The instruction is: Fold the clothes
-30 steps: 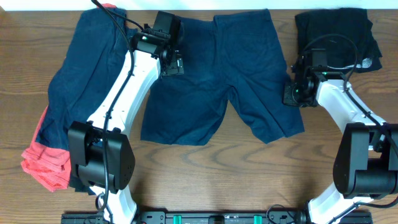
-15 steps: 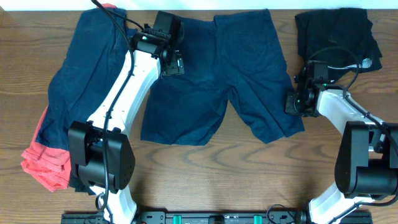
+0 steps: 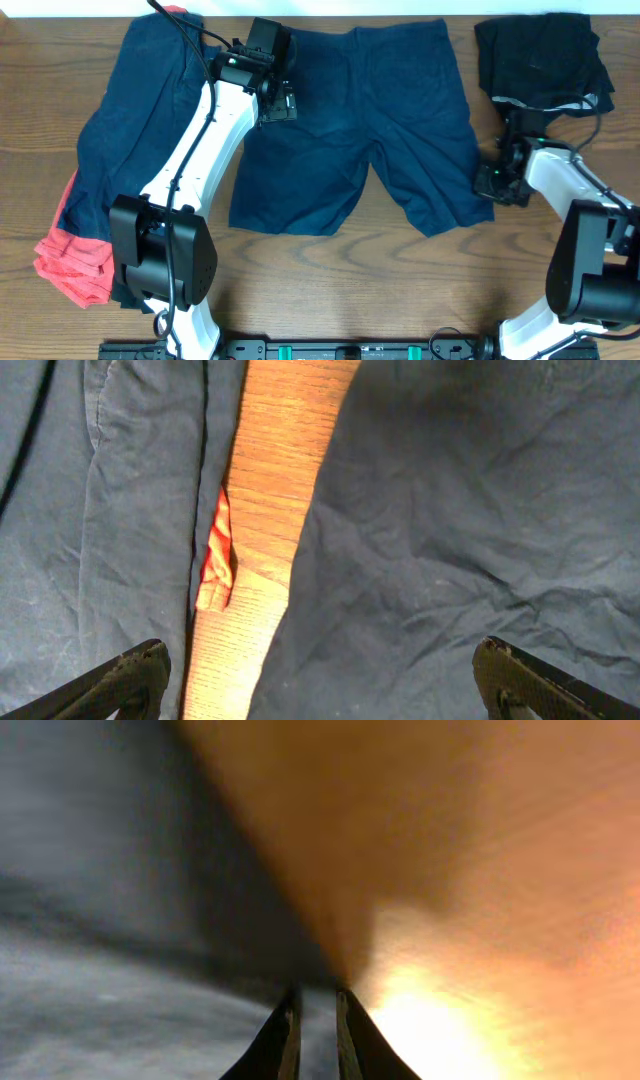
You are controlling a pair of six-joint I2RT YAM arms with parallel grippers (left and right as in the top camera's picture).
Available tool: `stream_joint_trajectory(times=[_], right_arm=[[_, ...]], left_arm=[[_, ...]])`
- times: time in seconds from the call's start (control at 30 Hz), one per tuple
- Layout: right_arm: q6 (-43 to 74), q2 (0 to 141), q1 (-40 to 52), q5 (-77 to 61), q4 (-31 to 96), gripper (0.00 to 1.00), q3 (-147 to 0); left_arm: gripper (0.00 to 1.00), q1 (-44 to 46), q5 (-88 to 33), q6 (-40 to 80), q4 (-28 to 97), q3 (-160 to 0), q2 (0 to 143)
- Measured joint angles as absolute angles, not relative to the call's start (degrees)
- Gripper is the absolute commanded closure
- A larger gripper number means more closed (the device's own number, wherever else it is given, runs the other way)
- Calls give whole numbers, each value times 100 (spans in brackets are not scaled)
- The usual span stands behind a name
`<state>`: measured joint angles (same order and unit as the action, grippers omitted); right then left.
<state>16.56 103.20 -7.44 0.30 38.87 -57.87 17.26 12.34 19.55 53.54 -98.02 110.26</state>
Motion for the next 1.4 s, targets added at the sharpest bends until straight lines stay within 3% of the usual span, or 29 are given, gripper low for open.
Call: stream_joint_trajectory(times=[0.2, 0.33, 0.53, 0.63, 0.8, 0.97, 1.4], right_arm=[[1859, 10309, -1024, 40, 3999, 89, -5780], [1826, 10280, -1026, -130, 3972, 84, -5789], [1562, 9826, -910, -454, 3879, 69, -6042], [1358, 9413, -851, -565, 3271, 56, -6318], [1138, 9192, -838, -670, 1669, 52, -6628], [1015, 9786, -854, -687, 875, 46, -6875], [309, 12252, -1229, -617, 779, 31, -8886]], left_arm=[[2, 1726, 1234, 1955, 5352, -9802, 11026], [2, 1726, 1234, 1955, 5352, -9802, 11026], [2, 1726, 1234, 1955, 5354, -9802, 11026], [2, 1726, 1236, 1955, 5352, -9802, 11026], [2, 1726, 1234, 1955, 5306, -9802, 11026], [2, 1726, 1234, 1955, 5280, -9802, 11026], [2, 1726, 1234, 1955, 5269, -9802, 11026]])
